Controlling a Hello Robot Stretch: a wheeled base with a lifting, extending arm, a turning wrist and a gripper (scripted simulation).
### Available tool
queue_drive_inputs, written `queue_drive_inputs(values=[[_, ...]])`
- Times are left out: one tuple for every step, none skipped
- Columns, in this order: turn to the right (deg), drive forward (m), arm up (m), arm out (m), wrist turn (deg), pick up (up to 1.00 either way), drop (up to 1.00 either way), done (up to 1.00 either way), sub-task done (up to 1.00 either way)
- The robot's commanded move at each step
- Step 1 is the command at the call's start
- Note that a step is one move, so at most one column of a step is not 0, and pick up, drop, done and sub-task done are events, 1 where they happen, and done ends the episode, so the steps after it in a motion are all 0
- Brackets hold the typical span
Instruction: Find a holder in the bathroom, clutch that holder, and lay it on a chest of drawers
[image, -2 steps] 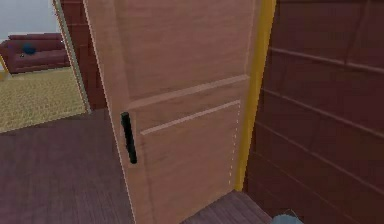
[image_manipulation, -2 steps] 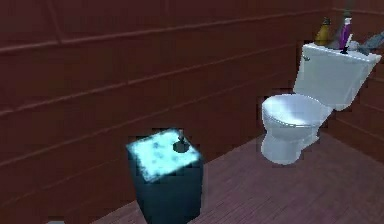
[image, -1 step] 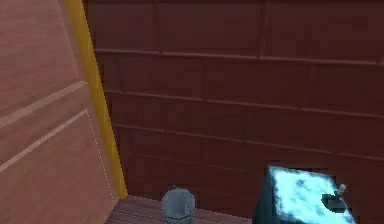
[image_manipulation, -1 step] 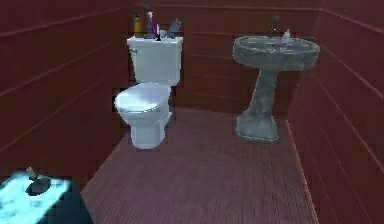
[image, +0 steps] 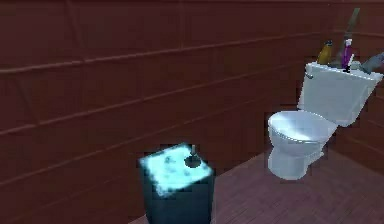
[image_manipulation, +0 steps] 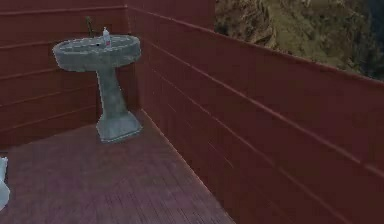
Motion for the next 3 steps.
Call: queue_drive_inputs(values=[[27.0, 0.0, 0.0, 0.0, 0.0, 0.0, 0.0, 0.0, 0.0], [0.0, 0.4, 0.0, 0.0, 0.0, 0.0, 0.0, 0.0, 0.0], [-45.0, 0.0, 0.0, 0.0, 0.0, 0.0, 0.0, 0.0, 0.0]])
